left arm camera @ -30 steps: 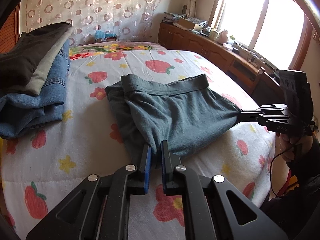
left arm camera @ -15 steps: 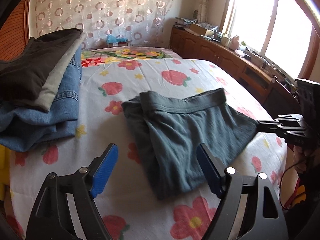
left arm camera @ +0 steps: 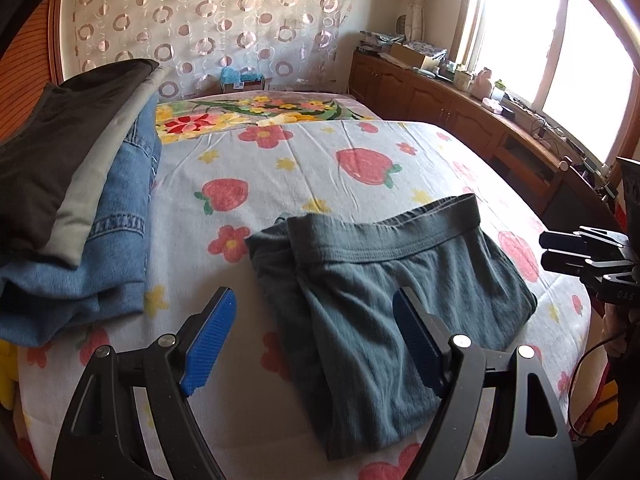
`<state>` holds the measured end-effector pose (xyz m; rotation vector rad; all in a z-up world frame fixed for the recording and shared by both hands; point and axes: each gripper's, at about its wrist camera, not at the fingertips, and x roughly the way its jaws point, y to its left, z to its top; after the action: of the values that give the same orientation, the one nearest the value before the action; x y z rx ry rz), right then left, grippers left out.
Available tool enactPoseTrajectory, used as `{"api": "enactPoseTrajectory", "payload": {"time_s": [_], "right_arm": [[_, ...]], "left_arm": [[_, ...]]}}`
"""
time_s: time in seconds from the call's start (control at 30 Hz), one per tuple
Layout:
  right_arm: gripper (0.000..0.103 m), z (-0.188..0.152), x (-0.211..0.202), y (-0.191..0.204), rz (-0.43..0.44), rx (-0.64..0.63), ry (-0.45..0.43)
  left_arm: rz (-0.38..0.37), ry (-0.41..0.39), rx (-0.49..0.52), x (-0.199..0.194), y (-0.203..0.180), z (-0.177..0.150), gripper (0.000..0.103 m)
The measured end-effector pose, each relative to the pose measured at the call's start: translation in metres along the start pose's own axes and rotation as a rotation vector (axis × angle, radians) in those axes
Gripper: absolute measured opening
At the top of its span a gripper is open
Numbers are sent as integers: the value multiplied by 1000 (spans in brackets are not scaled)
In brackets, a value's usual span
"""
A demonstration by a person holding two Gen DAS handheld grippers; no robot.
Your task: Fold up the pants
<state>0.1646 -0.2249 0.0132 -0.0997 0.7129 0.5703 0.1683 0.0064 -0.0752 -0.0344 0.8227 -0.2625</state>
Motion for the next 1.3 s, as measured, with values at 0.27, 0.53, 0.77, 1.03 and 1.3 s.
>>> {"api": "enactPoseTrajectory", "payload": {"time_s": [0.27, 0.53, 0.77, 1.03, 1.3], "right_arm": [[50, 16, 29, -7, -6, 41, 9], [50, 29, 60, -7, 19, 40, 52], [50, 33, 75, -11, 9, 40, 95], [50, 37, 83, -5, 0, 8, 107], [32, 39, 86, 3, -6, -28, 108]], "left_arm": [[13, 14, -2, 10, 6, 7, 81], [19, 33, -4, 23, 12, 14, 81], [10, 60, -17, 38, 19, 16, 81], [-18, 73, -40, 46, 26, 15, 81], [-20, 57, -31, 44, 25, 12, 81]]}}
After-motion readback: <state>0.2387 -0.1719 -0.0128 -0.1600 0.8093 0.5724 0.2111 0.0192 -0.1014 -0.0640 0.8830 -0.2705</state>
